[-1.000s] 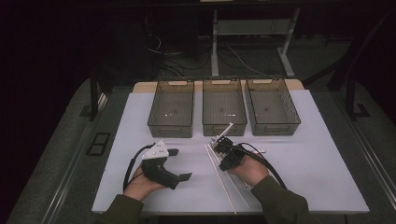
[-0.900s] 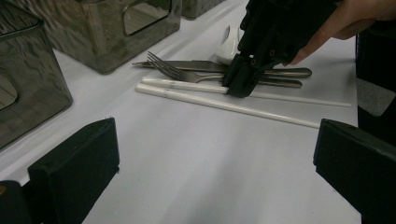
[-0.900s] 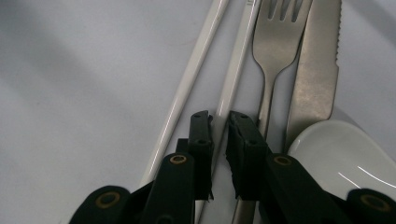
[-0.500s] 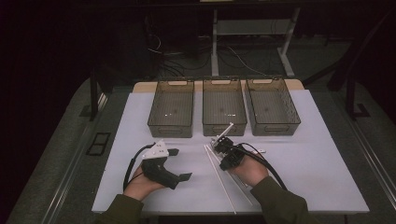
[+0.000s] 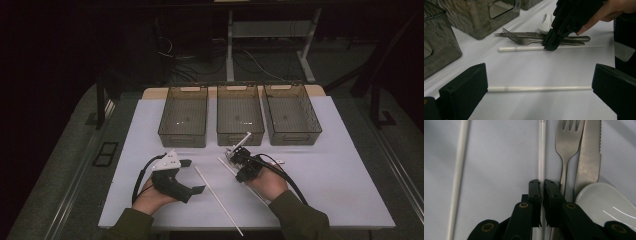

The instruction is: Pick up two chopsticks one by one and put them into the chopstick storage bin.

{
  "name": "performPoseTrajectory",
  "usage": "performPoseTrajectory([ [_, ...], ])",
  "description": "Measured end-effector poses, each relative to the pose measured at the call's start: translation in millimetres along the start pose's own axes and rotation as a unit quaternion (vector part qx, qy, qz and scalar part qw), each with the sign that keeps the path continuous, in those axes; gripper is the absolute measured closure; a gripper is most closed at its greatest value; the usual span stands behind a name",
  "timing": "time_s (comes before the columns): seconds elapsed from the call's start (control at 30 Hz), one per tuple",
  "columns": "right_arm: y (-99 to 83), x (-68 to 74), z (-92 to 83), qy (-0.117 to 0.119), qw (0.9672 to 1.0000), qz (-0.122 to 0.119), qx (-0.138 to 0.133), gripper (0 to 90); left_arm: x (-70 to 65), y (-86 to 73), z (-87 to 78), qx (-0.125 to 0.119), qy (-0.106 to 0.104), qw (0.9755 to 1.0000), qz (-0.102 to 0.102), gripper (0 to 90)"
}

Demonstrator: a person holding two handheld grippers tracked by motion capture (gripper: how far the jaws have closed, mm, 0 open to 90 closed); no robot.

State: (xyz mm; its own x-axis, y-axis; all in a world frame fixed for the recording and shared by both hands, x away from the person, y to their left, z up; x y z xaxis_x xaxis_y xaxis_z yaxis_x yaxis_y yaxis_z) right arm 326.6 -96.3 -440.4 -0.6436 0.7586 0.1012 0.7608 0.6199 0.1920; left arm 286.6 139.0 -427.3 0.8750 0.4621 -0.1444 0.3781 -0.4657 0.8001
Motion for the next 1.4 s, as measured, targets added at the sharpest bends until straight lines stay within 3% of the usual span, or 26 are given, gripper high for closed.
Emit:
performPoseTrajectory([
  [0.33, -1.0, -1.3, -0.3, 0.002, 1.0, -0.004, -0.003, 84.1, 0.1, -0.1, 0.1, -0.002, 0.001, 1.0, 0.001, 0.0],
  [0.73, -2.1, -3.0, -5.9, 0.042, 0.9986, -0.004, -0.033, 84.1, 1.6, -0.7, -2.1, 0.002, 0.002, 1.0, 0.002, 0.0],
  [1.0, 3.6, -10.0, -25.8, 0.07, 0.9946, 0.006, -0.076, 84.1, 3.3, -1.7, -4.1, -0.001, 0.003, 1.0, -0.002, 0.0],
  [1.4, 25.2, -21.2, -56.4, 0.076, 0.9901, 0.015, -0.117, 84.1, 2.7, -1.5, -3.9, -0.004, 0.003, 1.0, -0.004, 0.0],
])
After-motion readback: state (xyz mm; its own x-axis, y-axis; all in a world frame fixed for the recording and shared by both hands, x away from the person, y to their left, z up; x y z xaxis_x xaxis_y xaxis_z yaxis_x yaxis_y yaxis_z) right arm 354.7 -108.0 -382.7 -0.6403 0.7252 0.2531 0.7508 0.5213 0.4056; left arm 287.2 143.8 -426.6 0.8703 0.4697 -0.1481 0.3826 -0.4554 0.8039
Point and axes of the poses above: each handheld gripper's, and its own axes: z roughly forward along the jaws, y roughly out of its top, x roughly to its left, the point moved 2 cm from there along z, roughly forward along the jaws, and after that the axes turned 5 degrees about x, right-handed, at the moved point
